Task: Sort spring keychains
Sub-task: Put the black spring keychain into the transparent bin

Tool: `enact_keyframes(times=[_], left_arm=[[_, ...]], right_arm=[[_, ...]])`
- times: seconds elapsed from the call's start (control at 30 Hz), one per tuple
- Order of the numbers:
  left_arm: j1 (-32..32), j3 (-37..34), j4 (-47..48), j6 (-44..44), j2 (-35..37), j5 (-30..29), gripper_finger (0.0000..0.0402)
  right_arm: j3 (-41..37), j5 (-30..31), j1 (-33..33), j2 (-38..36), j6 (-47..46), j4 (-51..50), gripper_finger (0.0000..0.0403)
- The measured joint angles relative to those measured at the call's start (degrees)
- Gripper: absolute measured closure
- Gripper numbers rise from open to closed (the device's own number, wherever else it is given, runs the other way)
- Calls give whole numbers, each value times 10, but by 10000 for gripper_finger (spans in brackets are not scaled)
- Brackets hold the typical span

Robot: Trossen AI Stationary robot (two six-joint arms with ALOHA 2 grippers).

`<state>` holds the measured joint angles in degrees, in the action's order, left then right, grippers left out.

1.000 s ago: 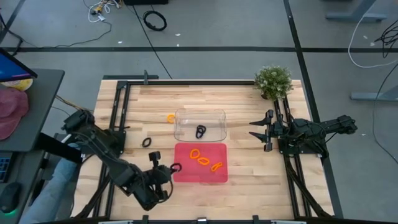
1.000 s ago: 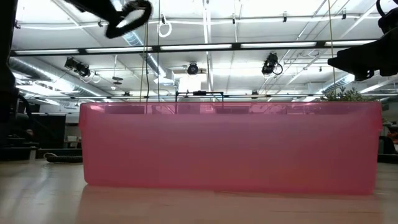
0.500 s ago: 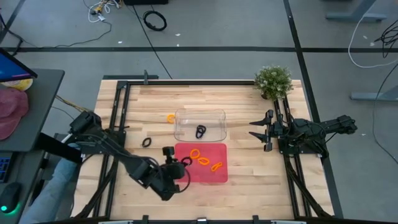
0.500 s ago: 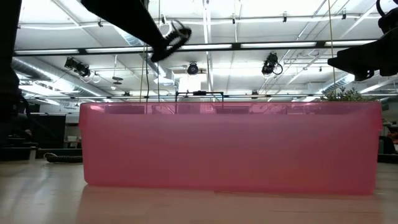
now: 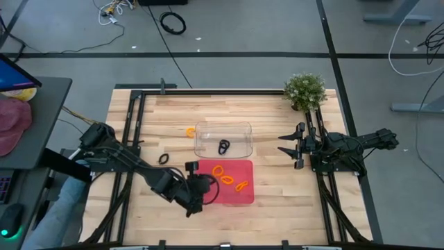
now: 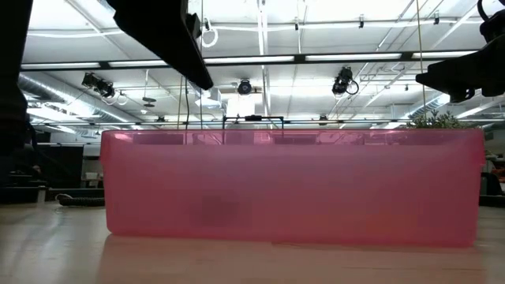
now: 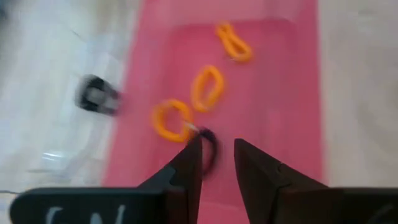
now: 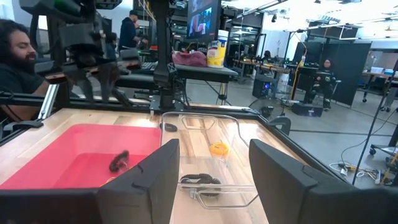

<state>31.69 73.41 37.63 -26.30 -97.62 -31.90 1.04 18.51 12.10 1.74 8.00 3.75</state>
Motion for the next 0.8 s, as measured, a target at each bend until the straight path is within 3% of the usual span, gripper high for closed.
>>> enact_keyframes(times=[0.2, 0.57, 0.8], left_arm=[[-22, -45, -42, 0, 1, 22, 283], [-127, -167, -163, 0, 0, 133, 177], [-153, -223, -250, 16, 1, 181, 180]], right_arm=[[0, 0, 0, 0, 0, 0, 204], [0, 0, 0, 0, 0, 0, 204], [0, 0, 0, 0, 0, 0, 204]])
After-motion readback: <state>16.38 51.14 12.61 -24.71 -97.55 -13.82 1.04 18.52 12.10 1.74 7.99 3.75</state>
